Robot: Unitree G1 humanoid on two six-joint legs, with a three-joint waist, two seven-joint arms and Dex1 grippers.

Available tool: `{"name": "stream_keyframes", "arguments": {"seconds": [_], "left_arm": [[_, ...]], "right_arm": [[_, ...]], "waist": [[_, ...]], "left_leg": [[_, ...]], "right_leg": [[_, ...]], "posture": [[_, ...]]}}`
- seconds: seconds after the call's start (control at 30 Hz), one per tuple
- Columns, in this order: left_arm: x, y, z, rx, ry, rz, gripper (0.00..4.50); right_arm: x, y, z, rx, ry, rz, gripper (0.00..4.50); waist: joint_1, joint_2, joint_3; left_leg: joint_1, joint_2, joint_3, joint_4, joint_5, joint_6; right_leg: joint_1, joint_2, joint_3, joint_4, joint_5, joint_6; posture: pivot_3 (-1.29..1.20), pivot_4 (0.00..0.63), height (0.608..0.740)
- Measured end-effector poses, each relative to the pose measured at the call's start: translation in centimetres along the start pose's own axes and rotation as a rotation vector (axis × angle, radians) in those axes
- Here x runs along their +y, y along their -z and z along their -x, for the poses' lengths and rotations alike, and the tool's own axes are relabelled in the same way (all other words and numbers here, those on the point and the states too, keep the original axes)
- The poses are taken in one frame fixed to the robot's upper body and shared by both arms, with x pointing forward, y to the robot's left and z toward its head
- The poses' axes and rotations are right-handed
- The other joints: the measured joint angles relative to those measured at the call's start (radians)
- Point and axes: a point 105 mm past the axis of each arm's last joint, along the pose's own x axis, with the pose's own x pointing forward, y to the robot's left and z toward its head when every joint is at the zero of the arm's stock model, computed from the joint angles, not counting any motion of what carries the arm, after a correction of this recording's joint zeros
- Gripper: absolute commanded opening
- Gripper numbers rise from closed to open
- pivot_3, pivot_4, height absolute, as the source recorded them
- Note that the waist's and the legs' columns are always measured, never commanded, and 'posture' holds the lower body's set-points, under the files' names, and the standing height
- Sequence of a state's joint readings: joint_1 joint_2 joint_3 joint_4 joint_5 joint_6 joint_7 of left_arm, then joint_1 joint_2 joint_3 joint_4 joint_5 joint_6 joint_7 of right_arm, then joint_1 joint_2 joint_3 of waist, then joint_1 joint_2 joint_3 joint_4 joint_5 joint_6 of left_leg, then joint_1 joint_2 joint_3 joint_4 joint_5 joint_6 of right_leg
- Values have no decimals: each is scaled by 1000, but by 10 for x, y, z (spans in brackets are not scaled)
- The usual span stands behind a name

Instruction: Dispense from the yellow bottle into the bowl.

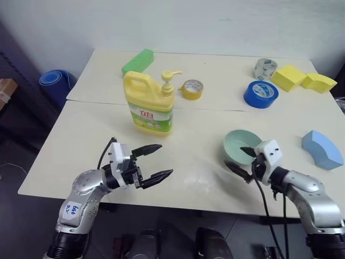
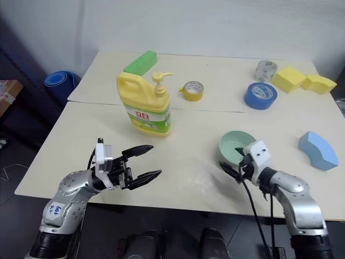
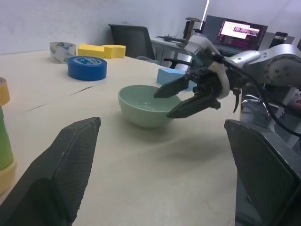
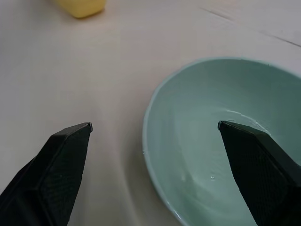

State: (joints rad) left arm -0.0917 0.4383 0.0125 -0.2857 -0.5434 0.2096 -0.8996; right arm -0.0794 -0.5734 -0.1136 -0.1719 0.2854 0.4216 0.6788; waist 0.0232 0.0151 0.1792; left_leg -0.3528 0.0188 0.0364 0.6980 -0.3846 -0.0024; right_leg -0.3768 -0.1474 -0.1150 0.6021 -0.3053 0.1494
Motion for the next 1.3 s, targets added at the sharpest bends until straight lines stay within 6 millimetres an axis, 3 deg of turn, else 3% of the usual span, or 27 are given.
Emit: {"name": "stream_keyframes", "arguments": {"seconds": [0.1,0.27,0.5,0.57,0.73,0.93,1.0,1.1,1.3], "left_arm": [[-1,-1,2,9,-2,-5,4500],[0,1,5,27,-13,4,4500],[3,1,13,67,-7,16,4500],[5,-1,16,71,-10,8,4500],[31,-28,20,-21,-76,-38,3318],[81,-115,-15,-219,-130,-191,1438],[91,-140,-28,-267,-136,-223,798],[106,-157,-45,-288,-150,-230,29],[131,-169,-90,-264,-191,-212,29]], "right_arm": [[-1,4,-8,28,7,27,3924],[-6,4,-22,46,29,50,2200],[4,-3,-28,29,-29,78,20],[4,-8,-28,24,-47,90,20],[7,-29,-28,14,-138,142,0],[20,-120,-36,-129,-266,343,0],[27,-139,-41,-150,-305,392,0],[29,-155,-51,-137,-332,416,0],[39,-189,-81,-131,-389,443,0]], "waist": [[-2,0,0],[0,0,0],[-3,0,0],[-3,-1,0],[-1,0,0],[-1,-2,2],[-3,-2,2],[-6,-3,2],[-26,-6,4]], "left_leg": [[0,0,0,0,0,0],[0,0,0,0,0,0],[0,0,0,0,0,0],[0,1,0,0,0,0],[0,0,0,1,0,0],[-1,0,-2,1,0,0],[-2,0,-2,0,0,0],[-2,-1,-2,-1,0,0],[-7,-1,-2,1,0,0]], "right_leg": [[0,0,0,0,0,0],[0,0,0,1,0,0],[0,0,0,1,0,0],[0,0,-1,1,0,0],[-1,0,0,1,0,0],[-2,0,-2,3,0,1],[-2,0,-3,3,0,1],[-3,0,-5,3,0,1],[-9,0,-5,6,1,1]], "posture": [[0,150,740],[0,150,740],[0,150,740],[0,150,740],[0,150,740],[0,150,740],[0,150,740],[0,150,740],[0,150,740]]}}
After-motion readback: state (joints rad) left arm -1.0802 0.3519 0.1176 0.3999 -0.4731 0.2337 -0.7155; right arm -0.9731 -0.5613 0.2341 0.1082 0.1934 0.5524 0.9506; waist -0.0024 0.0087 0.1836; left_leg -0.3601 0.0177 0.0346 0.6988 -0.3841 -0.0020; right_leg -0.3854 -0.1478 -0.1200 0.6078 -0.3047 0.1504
